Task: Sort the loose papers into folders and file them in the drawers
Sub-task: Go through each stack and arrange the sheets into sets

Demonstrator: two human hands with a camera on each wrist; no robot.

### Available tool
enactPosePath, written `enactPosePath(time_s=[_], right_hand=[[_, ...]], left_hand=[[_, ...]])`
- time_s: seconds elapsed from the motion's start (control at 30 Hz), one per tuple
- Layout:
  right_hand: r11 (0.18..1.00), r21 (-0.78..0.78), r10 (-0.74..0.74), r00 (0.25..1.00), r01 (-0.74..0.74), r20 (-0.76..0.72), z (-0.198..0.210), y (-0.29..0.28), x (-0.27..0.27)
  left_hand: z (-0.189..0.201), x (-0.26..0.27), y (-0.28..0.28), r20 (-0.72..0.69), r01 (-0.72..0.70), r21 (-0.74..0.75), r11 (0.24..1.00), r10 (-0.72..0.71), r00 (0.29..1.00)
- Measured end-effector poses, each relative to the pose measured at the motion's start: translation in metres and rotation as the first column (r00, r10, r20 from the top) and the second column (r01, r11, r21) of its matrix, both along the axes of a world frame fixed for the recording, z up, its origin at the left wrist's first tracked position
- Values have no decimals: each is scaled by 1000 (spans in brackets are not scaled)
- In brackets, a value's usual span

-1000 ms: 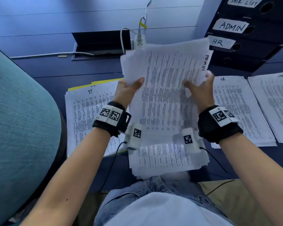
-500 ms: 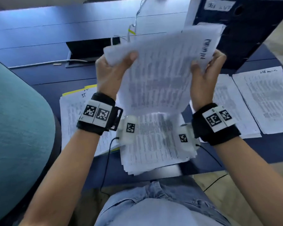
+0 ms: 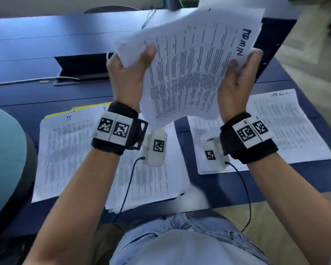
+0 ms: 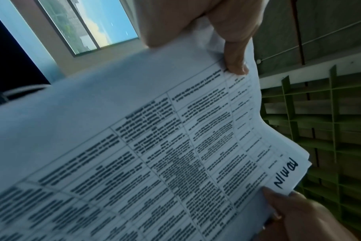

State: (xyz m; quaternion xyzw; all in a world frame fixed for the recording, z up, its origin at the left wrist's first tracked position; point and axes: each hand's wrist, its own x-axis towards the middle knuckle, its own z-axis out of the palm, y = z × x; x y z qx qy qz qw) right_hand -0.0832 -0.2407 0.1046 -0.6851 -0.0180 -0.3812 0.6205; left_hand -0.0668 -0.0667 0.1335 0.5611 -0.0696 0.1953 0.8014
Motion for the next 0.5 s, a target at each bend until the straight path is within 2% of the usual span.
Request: enactPosePath(time_s=[0.1,0.2,0.4,0.5], right_hand=[[997,-23,-78,997,77,-11,-3,-32,-3],[992,2,-126,987,126,-96,-20,-64,-8],[991,91,-46,902,94,-429,-56,-97,-18],[988,111,-51,897,111,-440,-48,-108,-13]], left_hand=[[-7,4,-41,-62,36,5,999,-35,997],[-25,7,-71,-154,19,53,998,-11,988],[-76,1,-106,-371,188,186,964,-108,922],[-73,2,-117,-343,103,219,970,-23,939]])
